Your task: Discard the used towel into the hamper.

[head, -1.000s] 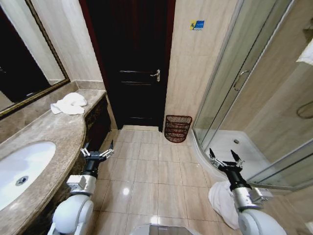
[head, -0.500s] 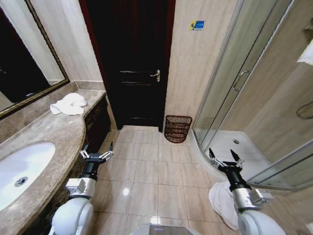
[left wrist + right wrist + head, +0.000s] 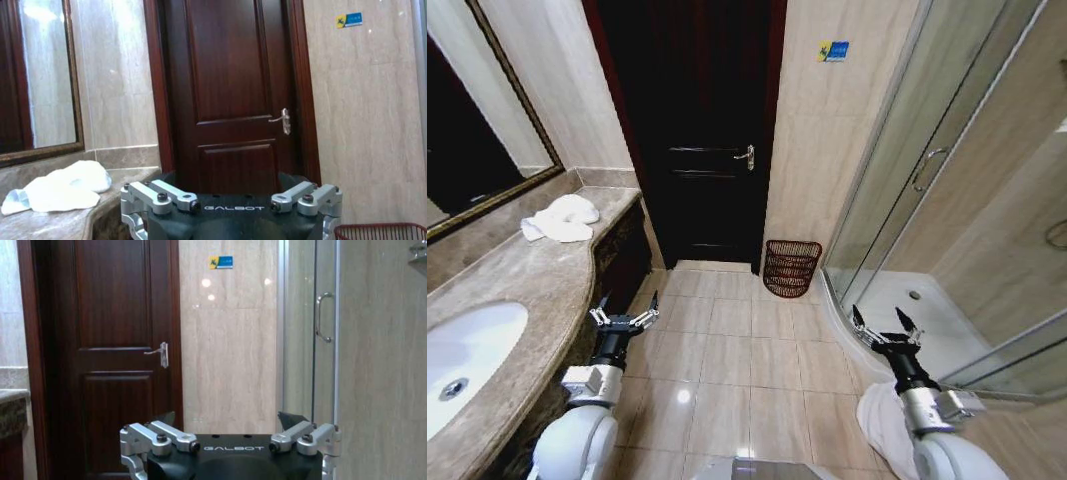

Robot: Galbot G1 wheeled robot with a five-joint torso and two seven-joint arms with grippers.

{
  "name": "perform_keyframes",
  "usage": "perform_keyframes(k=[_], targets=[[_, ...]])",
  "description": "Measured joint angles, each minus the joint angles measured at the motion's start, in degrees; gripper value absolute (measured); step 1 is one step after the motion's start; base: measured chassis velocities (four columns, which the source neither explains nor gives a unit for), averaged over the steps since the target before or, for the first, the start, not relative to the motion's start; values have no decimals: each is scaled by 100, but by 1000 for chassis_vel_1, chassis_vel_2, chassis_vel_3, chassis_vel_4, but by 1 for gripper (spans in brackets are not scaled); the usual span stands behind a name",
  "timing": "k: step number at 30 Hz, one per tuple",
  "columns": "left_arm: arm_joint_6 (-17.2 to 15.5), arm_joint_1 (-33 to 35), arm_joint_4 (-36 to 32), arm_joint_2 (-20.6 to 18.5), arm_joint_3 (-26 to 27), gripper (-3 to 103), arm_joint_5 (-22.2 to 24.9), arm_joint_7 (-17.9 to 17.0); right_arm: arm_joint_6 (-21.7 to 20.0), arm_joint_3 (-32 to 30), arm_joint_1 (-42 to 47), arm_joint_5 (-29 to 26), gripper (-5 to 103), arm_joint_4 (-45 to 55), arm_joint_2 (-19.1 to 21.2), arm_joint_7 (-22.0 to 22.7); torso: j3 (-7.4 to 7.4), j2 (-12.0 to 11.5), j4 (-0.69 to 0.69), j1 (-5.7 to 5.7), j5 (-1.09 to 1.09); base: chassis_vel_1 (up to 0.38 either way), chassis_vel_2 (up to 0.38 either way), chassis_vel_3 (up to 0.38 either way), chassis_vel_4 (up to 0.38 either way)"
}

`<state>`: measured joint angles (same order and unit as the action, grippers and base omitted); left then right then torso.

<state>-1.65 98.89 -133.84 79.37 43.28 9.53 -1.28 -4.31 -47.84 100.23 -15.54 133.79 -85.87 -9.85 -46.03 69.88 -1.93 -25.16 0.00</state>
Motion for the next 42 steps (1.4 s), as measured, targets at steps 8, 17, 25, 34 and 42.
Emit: perform_keyframes(k=[8,17,25,34,42], targets=[[18,9,-5,19,12,100,-7,1,0,15,-37,0,100,-17,-1,-20,0,0,-1,0,0,-68,68,65,-67],[51,41,-5,85,-2,100,-31,-6,15,9,-50,1,100,-63,22,-24,0,0,-1,0,0,-85,87,84,-89],[108,85,14,118,18,100,-41,-10,33,28,-50,5,100,-72,9,-37,0,0,0,0,0,-89,67,80,-81],[172,127,16,140,62,100,-56,100,-25,64,-140,37,100,-33,-42,-42,0,0,-1,0,0,-80,107,108,-80],[196,130,27,156,71,100,-58,102,-39,65,-132,48,100,55,-32,-57,0,0,-1,0,0,-58,127,130,-59]])
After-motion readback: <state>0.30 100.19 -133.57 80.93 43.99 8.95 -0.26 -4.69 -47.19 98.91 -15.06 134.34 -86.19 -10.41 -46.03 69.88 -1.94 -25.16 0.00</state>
